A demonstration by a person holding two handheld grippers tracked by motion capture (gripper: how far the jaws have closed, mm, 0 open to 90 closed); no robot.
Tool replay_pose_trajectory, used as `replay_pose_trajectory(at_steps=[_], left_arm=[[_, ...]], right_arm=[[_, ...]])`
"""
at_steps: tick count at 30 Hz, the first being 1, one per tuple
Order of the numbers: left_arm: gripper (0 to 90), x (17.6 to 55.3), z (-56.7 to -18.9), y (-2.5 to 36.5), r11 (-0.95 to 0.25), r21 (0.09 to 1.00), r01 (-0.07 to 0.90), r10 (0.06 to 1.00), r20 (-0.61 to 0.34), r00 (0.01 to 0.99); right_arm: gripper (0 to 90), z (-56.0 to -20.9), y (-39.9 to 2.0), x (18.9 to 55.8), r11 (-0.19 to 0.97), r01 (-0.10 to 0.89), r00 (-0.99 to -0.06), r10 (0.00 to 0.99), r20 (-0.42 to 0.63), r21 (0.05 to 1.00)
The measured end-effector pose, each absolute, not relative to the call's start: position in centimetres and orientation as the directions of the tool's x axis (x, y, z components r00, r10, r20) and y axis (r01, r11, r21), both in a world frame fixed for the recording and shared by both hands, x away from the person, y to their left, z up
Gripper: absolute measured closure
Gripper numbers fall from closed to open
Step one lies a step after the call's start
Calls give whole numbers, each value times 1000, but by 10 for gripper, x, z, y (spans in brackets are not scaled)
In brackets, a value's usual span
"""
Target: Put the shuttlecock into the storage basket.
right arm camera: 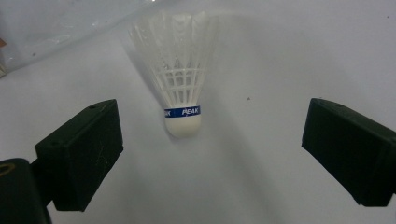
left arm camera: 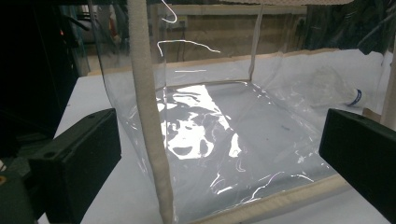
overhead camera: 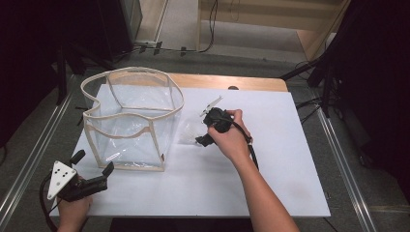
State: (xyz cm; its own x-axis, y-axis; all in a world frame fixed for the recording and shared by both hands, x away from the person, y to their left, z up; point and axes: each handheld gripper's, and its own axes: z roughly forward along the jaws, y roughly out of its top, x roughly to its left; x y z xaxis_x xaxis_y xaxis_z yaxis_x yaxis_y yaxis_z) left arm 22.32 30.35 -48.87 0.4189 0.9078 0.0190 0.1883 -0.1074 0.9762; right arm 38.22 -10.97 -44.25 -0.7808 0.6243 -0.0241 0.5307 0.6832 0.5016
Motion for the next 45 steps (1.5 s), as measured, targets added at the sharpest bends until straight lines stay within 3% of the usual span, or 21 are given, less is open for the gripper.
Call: replay_pose_trajectory(at_steps=[10,15,19,23,33,40,45], left_arm=[[0,223,-489,303,-111,975,191,907,21,420],[0,223,-489,303,-112,975,191,907,22,420],[0,223,-489,303,-111,975,190,907,21,420],[0,223,-489,303,-112,975,190,907,22,421],[0,223,-489,303,-113,975,191,907,23,420],[0,223,-489,303,-111,976,190,907,22,421],[0,223,-489,302,-113,976,187,907,24,420]], right_arm=[[42,-451,-99,386,712,546,-785,619,-28,442],[125,-455,-93,387,711,561,-775,631,-35,424],[125,-457,-91,387,713,572,-771,636,-29,405],[219,-461,-87,389,721,572,-770,637,-48,390],[331,-467,-79,390,716,597,-759,650,-33,363],[487,-473,-76,390,710,611,-756,654,-8,350],[547,-477,-75,391,707,619,-751,660,-6,342]])
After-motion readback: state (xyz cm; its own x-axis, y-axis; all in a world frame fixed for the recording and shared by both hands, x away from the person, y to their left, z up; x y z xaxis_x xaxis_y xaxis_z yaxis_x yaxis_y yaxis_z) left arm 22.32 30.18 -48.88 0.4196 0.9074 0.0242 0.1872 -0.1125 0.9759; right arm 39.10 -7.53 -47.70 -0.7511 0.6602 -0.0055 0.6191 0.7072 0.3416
